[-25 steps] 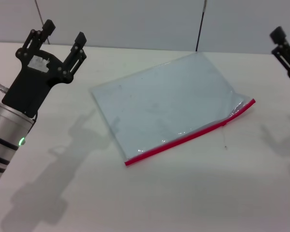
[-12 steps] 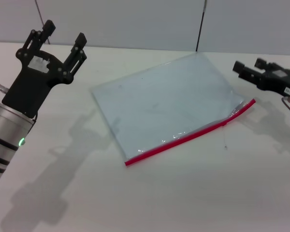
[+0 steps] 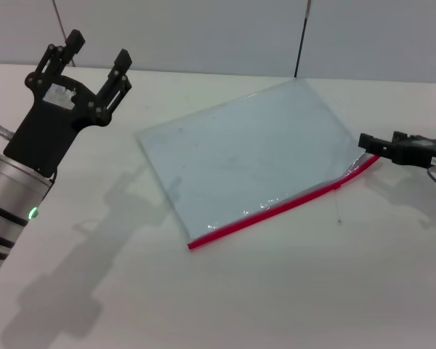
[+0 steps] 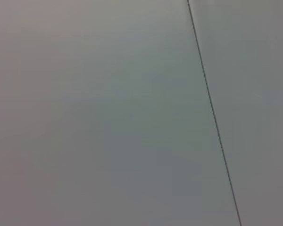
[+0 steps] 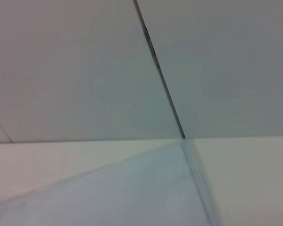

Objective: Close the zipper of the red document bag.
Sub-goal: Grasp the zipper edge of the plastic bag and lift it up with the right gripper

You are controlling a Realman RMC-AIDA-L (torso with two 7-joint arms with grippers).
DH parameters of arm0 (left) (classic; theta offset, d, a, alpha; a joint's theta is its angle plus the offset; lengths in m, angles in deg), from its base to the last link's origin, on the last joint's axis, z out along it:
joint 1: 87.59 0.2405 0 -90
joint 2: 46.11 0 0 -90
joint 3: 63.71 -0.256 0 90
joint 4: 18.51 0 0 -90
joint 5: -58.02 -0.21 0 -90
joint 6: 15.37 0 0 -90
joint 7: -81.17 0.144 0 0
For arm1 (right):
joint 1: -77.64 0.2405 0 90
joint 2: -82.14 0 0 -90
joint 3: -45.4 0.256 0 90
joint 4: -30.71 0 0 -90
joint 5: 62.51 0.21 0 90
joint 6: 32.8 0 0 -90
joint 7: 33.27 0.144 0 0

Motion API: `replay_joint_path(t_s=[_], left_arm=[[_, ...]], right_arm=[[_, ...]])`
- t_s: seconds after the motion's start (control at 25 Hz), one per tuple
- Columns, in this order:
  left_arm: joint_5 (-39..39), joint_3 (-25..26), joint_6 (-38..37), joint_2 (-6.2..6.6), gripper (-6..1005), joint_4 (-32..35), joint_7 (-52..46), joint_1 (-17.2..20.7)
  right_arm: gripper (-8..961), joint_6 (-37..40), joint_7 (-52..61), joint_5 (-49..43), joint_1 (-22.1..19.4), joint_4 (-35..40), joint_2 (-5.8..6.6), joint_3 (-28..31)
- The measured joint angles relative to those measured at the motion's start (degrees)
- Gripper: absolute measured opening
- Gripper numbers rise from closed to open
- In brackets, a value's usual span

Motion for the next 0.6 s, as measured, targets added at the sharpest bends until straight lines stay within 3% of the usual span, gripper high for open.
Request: replay_joint_path(t_s=[0.24,0.6], left_arm=[[0.0,0.0,0.0,0.01,717,0.0,0.0,0.0],[0.0,0.0,0.0,0.01,712,0.0,0.0,-0.1]], right_arm=[[889,-4.6,4.0,-4.0,0.9,0.0,0.06,0.0],[888,-4.9,8.6,-10.6,2.3,-0.4,0.06,-0.2]])
